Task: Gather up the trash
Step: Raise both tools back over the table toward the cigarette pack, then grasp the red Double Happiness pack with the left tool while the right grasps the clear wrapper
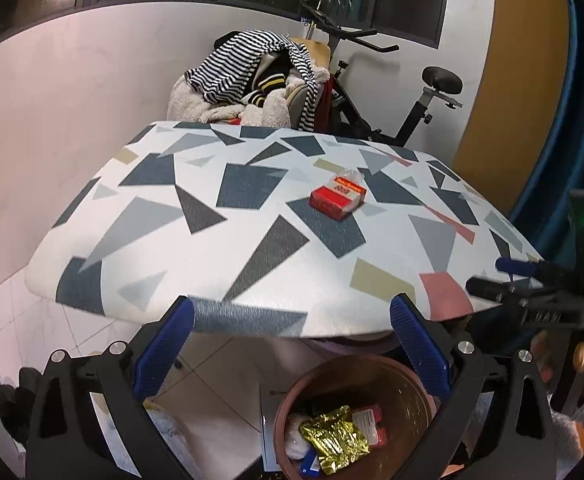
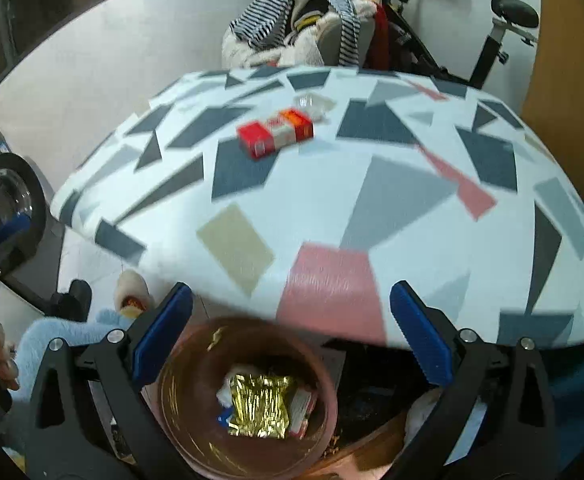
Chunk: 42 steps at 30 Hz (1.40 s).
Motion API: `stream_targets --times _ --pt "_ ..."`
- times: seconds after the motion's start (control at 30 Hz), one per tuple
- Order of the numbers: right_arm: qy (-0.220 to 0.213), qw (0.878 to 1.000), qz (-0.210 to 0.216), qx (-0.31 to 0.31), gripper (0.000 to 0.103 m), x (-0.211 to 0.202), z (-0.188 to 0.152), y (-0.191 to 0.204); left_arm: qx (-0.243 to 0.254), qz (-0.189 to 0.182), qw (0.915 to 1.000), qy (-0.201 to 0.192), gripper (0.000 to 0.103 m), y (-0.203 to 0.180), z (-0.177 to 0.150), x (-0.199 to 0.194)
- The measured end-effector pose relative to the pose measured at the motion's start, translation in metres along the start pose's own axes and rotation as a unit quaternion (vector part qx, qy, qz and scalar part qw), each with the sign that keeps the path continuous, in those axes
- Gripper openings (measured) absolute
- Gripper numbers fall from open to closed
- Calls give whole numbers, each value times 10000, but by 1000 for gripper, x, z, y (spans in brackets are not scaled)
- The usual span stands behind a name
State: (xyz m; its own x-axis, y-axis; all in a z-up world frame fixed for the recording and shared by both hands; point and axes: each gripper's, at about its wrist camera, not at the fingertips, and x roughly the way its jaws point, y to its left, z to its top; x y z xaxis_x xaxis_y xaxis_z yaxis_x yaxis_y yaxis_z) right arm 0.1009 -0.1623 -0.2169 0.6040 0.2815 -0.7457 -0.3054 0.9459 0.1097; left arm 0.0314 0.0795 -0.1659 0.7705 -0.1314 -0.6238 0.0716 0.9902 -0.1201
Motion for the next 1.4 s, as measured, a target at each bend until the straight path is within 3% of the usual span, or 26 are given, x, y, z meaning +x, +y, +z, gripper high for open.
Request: stream_targets --times 0.17,0.43,0.5,0.87,1.07,1.4 --pt "-181 9996 197 32 97 -6 31 -19 336 12 9994 -131 96 -2 23 5" --pt "-459 9983 96 -339 97 -10 64 -30 679 -80 9974 -216 96 -4 56 20" --pt "-370 9987 205 -283 97 -7 71 -37 728 -94 9971 -209 96 -4 62 26" --pt "-275 9989 -368 -115 97 15 93 -62 983 -308 9947 -53 96 0 87 70" --pt "-213 9988 -445 71 97 33 104 -82 1193 -572 9911 145 96 -4 92 104" --pt "-89 9986 -378 365 97 65 120 -107 1584 -1353 9753 735 96 -25 113 191"
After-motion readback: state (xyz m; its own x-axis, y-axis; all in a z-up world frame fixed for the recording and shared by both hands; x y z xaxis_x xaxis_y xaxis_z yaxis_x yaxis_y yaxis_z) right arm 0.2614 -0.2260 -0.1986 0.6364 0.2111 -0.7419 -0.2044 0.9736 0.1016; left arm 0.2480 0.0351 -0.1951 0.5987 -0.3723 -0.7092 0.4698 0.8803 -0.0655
